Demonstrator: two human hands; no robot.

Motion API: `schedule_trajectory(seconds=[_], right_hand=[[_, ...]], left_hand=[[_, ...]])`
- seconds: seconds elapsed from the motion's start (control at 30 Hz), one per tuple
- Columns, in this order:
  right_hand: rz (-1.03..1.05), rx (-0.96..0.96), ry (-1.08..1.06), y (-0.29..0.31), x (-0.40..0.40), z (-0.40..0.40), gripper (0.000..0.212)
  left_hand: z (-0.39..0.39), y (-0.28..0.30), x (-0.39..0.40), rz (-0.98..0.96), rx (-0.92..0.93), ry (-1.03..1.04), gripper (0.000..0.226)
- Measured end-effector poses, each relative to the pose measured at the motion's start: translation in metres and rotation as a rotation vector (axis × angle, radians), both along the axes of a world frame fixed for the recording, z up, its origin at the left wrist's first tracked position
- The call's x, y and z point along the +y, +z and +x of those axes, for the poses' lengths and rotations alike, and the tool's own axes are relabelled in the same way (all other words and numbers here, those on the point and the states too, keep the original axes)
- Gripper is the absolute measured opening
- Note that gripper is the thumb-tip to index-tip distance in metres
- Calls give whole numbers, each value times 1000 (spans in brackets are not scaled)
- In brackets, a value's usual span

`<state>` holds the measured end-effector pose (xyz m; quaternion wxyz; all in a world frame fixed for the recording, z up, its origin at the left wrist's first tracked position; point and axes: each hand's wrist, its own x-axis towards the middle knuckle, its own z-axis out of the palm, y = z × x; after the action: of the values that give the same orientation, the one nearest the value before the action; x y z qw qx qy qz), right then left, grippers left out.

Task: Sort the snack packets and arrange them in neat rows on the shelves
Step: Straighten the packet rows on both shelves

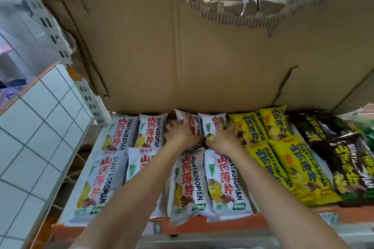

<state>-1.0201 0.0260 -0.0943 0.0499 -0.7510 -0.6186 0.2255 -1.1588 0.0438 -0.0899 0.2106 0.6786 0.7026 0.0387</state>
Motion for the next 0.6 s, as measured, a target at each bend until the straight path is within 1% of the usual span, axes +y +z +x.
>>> schedule_trajectory(seconds=[0.07, 0.13, 0.2, 0.27, 0.33, 0.37, 0.4, 0.43, 0.47, 0.5, 0.57, 0.6], right_hand=[[0, 3, -11, 2, 5, -2, 90], [23, 71, -44, 8, 10, 0, 79], [118, 140, -72, 12, 10, 7, 69], [306, 175, -47, 13, 5, 14, 68], [574, 218, 16, 16, -3, 19, 72], [693, 243, 53, 17, -4, 18, 73], [761, 271, 87, 20, -5, 14, 73], [758, 307, 113, 20, -2, 9, 72], [691, 342, 125, 20, 0, 2, 71], [579, 358, 118, 17, 2, -4, 69], [376, 299, 85, 3, 6, -14, 68], [330, 265, 79, -5, 7, -17, 67]], left_hand=[[7, 1, 5, 0, -1, 7, 104], [7, 4, 7, 19, -93, 27, 97], [0, 7, 4, 91, -226, 54, 93], [-11, 12, -6, 244, -354, 89, 87], [-20, 22, -15, 396, -476, 130, 80], [-24, 27, -16, 451, -500, 147, 78], [-26, 30, -16, 478, -506, 159, 78], [-28, 31, -15, 467, -508, 167, 77], [-29, 30, -15, 433, -513, 168, 76], [-29, 25, -15, 383, -508, 164, 75], [-28, 13, -18, 272, -458, 142, 73], [-27, 7, -20, 236, -432, 131, 73]])
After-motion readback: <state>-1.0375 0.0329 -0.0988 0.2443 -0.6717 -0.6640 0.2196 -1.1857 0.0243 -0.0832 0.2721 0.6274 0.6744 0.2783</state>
